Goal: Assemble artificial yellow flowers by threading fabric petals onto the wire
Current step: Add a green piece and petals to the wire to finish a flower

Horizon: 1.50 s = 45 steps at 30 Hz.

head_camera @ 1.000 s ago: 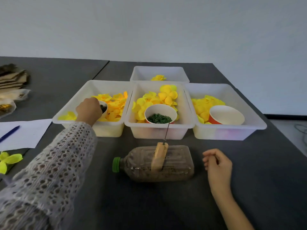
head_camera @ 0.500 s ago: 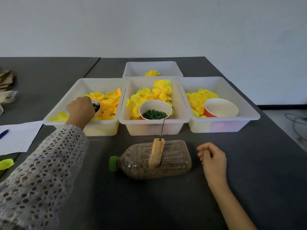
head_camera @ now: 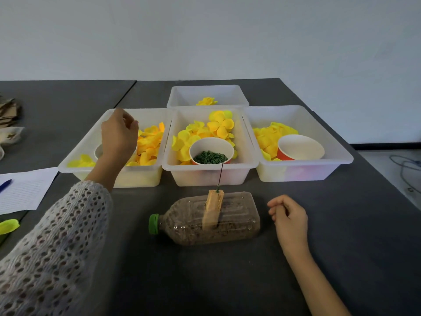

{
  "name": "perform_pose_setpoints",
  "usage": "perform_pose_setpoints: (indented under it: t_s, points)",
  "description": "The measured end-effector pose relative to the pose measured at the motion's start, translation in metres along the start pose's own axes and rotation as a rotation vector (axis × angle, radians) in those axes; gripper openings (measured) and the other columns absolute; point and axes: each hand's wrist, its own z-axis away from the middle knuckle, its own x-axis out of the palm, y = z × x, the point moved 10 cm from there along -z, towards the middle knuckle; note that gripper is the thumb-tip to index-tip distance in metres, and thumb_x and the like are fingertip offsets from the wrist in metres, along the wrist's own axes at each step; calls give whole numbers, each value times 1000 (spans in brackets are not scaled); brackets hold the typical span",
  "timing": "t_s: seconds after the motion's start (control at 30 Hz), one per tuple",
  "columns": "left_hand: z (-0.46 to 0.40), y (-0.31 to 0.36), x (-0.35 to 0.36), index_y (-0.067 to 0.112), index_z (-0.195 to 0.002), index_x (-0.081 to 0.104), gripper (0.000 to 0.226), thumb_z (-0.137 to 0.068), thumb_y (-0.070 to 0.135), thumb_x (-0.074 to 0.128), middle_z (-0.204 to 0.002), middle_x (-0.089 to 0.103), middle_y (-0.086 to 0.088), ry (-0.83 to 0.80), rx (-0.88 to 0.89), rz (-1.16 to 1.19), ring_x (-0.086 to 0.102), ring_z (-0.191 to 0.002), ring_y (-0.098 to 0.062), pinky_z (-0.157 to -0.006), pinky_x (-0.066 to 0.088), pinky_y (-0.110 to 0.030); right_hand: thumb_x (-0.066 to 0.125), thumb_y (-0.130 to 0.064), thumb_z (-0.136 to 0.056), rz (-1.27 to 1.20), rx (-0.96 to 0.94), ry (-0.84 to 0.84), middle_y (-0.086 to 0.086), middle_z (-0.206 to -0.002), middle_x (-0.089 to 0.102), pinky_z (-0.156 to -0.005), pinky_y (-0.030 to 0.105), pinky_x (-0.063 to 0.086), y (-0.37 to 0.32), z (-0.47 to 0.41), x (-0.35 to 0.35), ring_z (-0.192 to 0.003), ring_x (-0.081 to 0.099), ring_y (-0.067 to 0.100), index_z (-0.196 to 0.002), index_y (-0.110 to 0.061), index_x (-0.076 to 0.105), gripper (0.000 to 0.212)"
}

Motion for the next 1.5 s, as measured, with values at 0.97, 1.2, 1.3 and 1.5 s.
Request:
perform_pose_setpoints:
  t_s: [0.97,1.2,1.3,1.5]
  points:
    - [175,154,37,12,-93,67,11,-97,10,57,-72,62,19,-437,-164,1018,52,-65,5,-67,41,-12,48,1,-91,-24,-44,-26,-1,-72,61,-65,24,43,1,0,2,-68,58,3,-78,-20,64,30]
    - [167,159,32,15,-90,67,12,-97,9,58,-79,62,9,-386,-134,1010,51,-67,2,-67,40,-16,48,1,-91,-29,-46,-28,-1,-72,61,-66,25,44,3,0,2,-67,58,3,-78,-20,64,29]
    - [173,154,34,12,-90,67,10,-96,11,59,-77,63,12,-370,-160,1016,52,-70,2,-65,41,-16,48,0,-92,-34,-42,-28,-1,-72,61,-65,25,43,3,0,3,-67,58,3,-78,-21,64,30]
    - [171,151,30,13,-92,66,6,-94,9,63,-80,67,6,-291,-179,1037,61,-79,-7,-75,47,-26,47,0,-92,-30,-42,-30,0,-73,61,-66,25,44,2,0,2,-68,58,4,-78,-20,64,29]
